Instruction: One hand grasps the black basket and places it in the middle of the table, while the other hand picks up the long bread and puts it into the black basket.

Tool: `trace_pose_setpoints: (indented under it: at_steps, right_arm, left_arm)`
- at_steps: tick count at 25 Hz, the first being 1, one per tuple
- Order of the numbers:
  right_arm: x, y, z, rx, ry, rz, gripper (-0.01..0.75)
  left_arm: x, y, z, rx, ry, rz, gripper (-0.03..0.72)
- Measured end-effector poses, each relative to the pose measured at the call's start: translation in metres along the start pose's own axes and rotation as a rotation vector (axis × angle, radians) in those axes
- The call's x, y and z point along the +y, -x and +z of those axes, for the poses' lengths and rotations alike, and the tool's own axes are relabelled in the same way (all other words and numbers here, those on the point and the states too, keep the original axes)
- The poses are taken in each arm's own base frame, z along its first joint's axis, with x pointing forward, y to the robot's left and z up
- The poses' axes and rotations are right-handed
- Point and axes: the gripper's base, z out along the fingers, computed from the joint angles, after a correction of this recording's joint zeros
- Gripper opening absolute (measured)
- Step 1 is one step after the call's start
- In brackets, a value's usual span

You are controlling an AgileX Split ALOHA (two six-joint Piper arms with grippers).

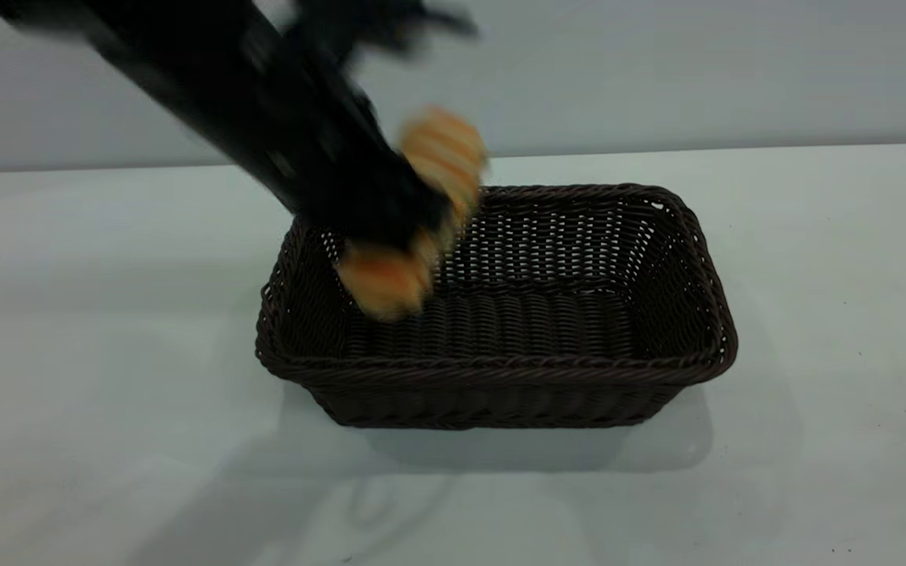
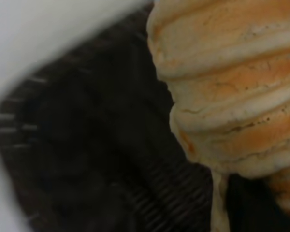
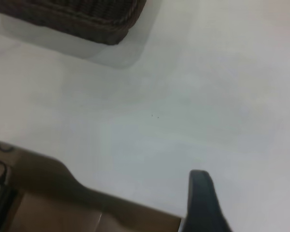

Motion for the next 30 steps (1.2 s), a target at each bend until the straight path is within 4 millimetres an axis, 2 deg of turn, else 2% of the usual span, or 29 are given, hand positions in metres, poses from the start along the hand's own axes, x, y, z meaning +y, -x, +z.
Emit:
trace_pose_setpoints:
  at_steps: [2, 5, 7, 9, 12, 14, 17, 22, 25, 27, 30]
  right_arm:
    - [0.0, -0.002, -0.003, -0.023, -0.004, -0.002, 0.507]
    - [0.001, -0.006, -0.008, -0.07, -0.011, -0.005, 0.507]
    - [0.001, -0.009, -0.01, -0.097, -0.014, -0.007, 0.507]
    - [0.002, -0.012, -0.013, -0.123, -0.018, -0.009, 0.507]
    - [0.002, -0.015, -0.016, -0.154, -0.023, -0.011, 0.507]
    - [0.002, -0.015, -0.017, -0.155, -0.024, -0.012, 0.507]
    - [0.002, -0.015, -0.017, -0.155, -0.024, -0.012, 0.507]
    - [0.002, -0.016, -0.017, -0.157, -0.024, -0.012, 0.507]
    - [0.002, -0.016, -0.017, -0.157, -0.024, -0.012, 0.507]
    - [0.002, -0.016, -0.017, -0.157, -0.024, -0.012, 0.507]
    - [0.002, -0.016, -0.017, -0.157, -0.024, -0.012, 0.507]
  left_arm:
    - [-0.003, -0.008, 0.02, 0.033, -0.004, -0.007, 0.158]
    - [-0.003, -0.01, 0.032, 0.046, -0.003, -0.07, 0.31]
    - [-0.003, -0.007, 0.031, 0.034, -0.003, -0.084, 0.439]
    - [-0.003, -0.001, 0.025, 0.013, -0.004, -0.086, 0.537]
    - [-0.004, 0.003, 0.008, 0.047, -0.014, -0.082, 0.604]
    - [-0.004, 0.009, -0.013, 0.07, -0.02, -0.045, 0.607]
    - [-0.004, 0.021, -0.056, 0.051, -0.011, 0.027, 0.594]
    - [-0.002, 0.034, -0.154, -0.036, 0.03, 0.104, 0.585]
    - [0.001, 0.025, -0.213, -0.051, 0.073, 0.141, 0.585]
    - [0.003, 0.012, -0.25, -0.036, 0.102, 0.153, 0.585]
    - [0.005, -0.012, -0.291, 0.025, 0.127, 0.149, 0.585]
